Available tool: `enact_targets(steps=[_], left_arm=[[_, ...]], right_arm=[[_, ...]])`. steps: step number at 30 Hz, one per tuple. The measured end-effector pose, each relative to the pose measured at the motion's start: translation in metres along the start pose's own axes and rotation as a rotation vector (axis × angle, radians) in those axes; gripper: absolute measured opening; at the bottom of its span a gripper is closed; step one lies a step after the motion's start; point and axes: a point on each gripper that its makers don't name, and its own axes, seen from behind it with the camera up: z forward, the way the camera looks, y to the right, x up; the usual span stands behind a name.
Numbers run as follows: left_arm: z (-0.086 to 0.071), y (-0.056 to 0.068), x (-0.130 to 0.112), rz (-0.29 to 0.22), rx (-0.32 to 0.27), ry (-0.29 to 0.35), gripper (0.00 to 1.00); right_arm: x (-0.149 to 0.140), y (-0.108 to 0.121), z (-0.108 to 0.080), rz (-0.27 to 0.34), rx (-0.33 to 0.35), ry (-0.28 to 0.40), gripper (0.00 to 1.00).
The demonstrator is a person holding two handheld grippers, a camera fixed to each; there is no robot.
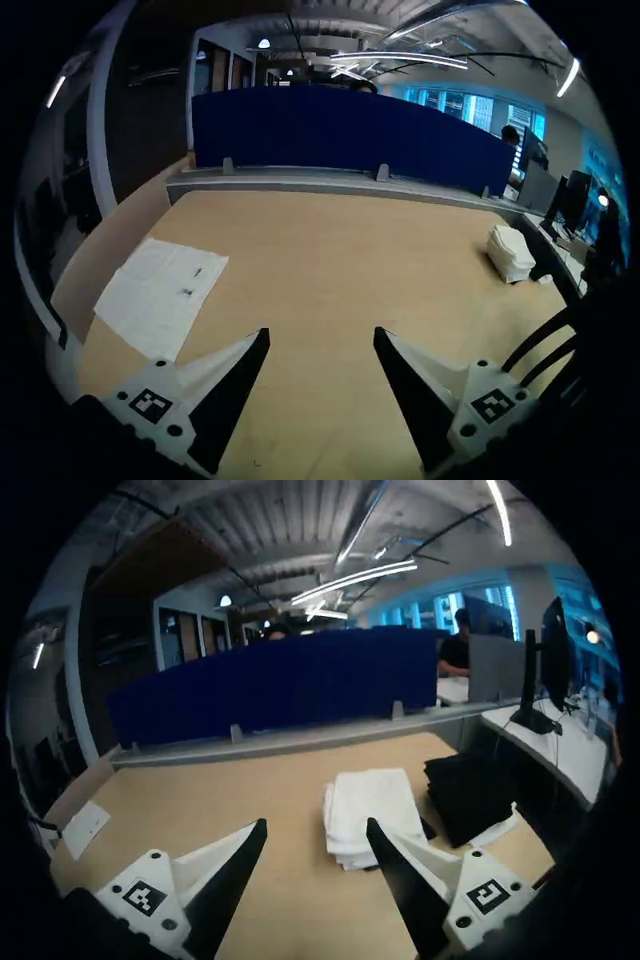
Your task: Fold towel
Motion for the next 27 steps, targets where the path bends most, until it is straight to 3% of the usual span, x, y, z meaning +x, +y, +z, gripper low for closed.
enact_targets(steps=[6,15,21,27], left_arm=[[0.006,0.003,0.018,0.012,-0.023,0.072,0.96],[0.010,0.000,0.073,0.052,-0.029,0.284,0.96],[-0.003,0.010,0.115,0.077,-0.045,0.461,0.96],[-0.002,0.014,0.122,0.076,-0.054,0.517,0.96]], right_arm=[[0.007,-0.016,-0.020,-0.001,0.007,0.072,0.99],[0.006,-0.037,-0.036,-0.003,0.017,0.071,1.00],[0.005,-0.052,-0.041,-0.004,0.033,0.063,1.00],[0.009,-0.066,-0.044,-0.042,0.049,0.063,1.00]])
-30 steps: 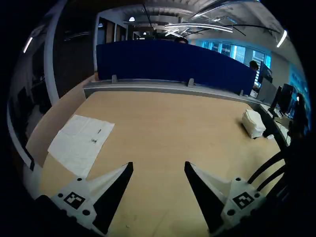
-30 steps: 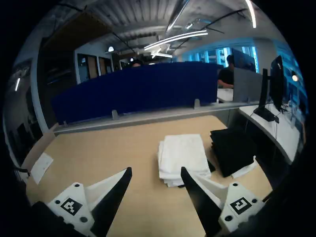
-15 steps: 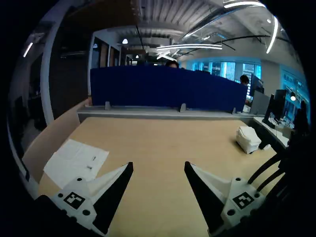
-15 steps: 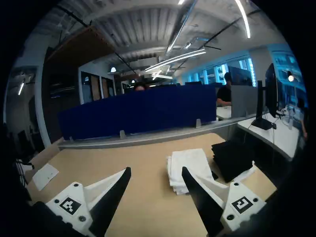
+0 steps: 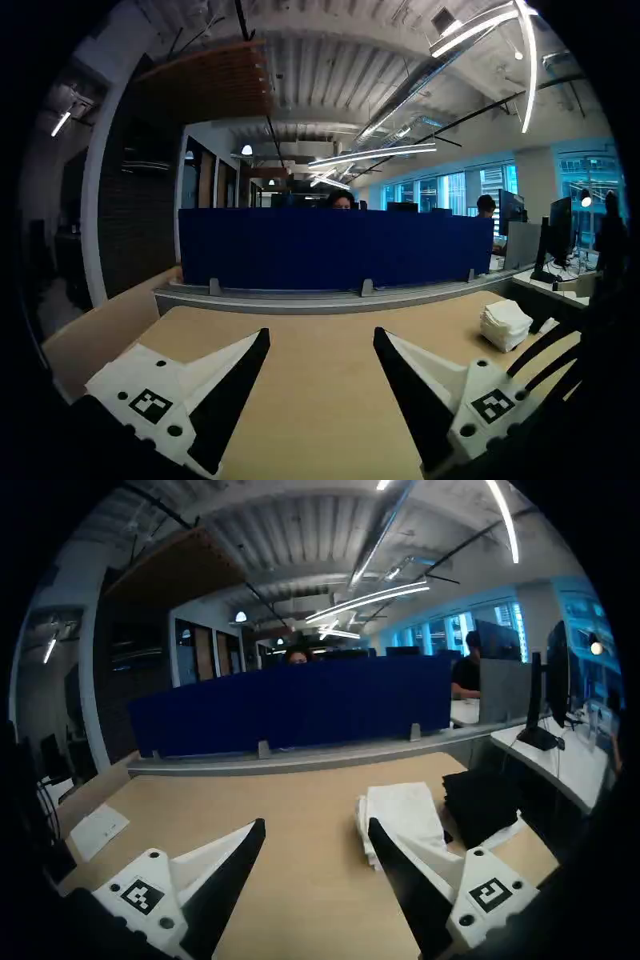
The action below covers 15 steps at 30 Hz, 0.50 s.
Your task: Fold towel
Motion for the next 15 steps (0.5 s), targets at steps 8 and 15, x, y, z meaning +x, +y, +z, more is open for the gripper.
enact_targets(steps=[8,15], left_arm=[[0.004,-0.015,-0.019,-0.003,0.049,-0.018,0.96],[0.009,-0.023,-0.039,0.052,0.093,0.004,0.96]], right_arm=[[-0.002,-0.018,0.005,-0.048,0.033,-0.043,1.00],[-0.001,-0.029,0.013,-0.091,0.065,-0.072,1.00]])
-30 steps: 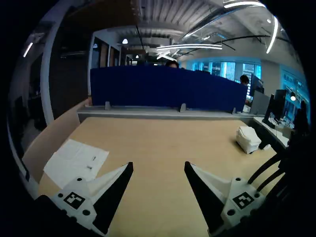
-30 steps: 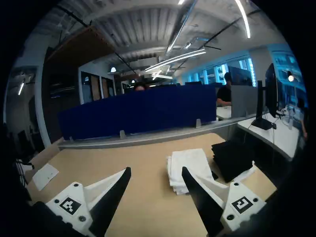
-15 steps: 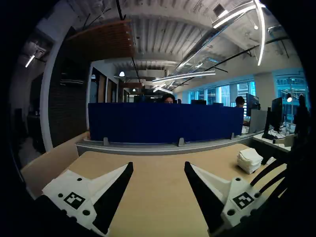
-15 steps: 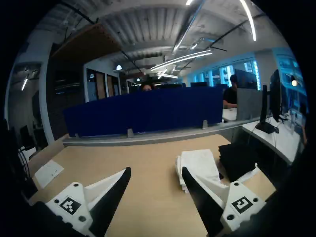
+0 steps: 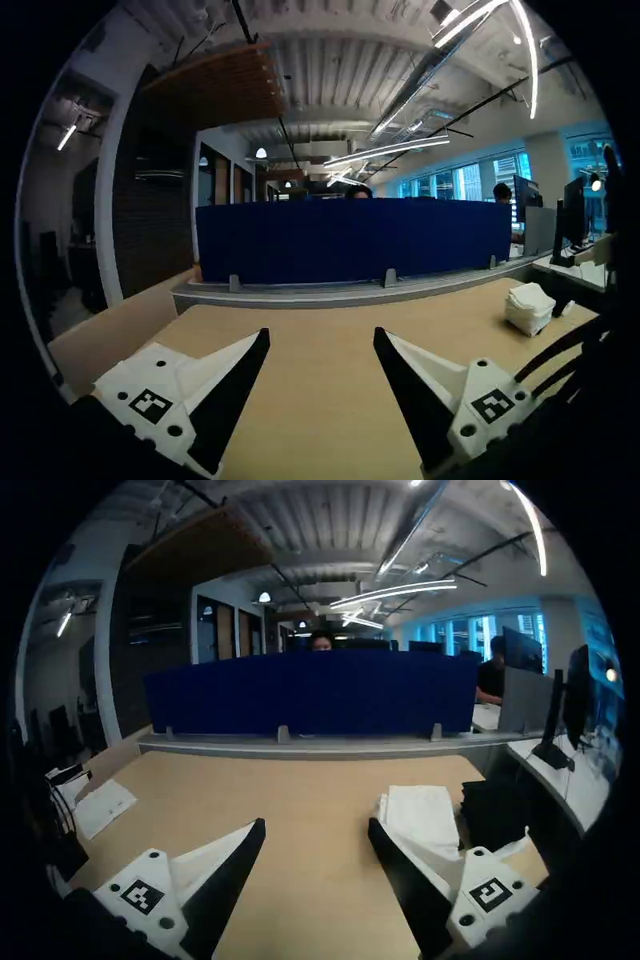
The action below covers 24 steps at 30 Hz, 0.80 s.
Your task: Fold towel
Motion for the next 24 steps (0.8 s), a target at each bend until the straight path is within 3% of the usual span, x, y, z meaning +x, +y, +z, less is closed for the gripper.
enact_targets(steps=[12,24], left_arm=[[-0.004,-0.017,-0.041,-0.012,0.057,0.051,0.96],[0.024,-0.021,-0.078,-0.040,0.058,0.083,0.96]], right_arm=[[-0.006,-0.004,0.014,-0.080,-0.032,-0.045,1.00],[-0.019,-0.026,0.030,-0.106,-0.008,-0.047,0.99]])
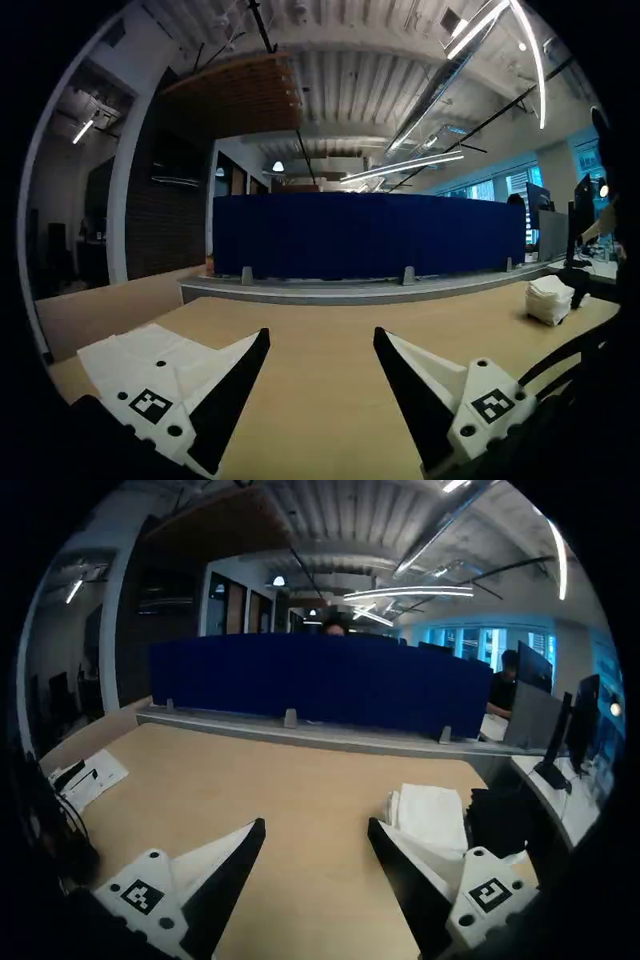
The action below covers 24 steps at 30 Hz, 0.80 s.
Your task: Fold towel
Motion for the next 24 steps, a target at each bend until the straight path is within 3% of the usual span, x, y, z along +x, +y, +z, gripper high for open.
enact_targets(steps=[9,24], left_arm=[[0.008,-0.003,-0.027,0.005,0.000,0.001,0.96],[0.012,0.001,-0.032,0.011,-0.006,-0.008,0.96]], right_arm=[[-0.009,0.002,0.006,-0.005,-0.003,0.010,0.99],[-0.007,0.001,0.004,0.007,-0.002,0.020,1.00]])
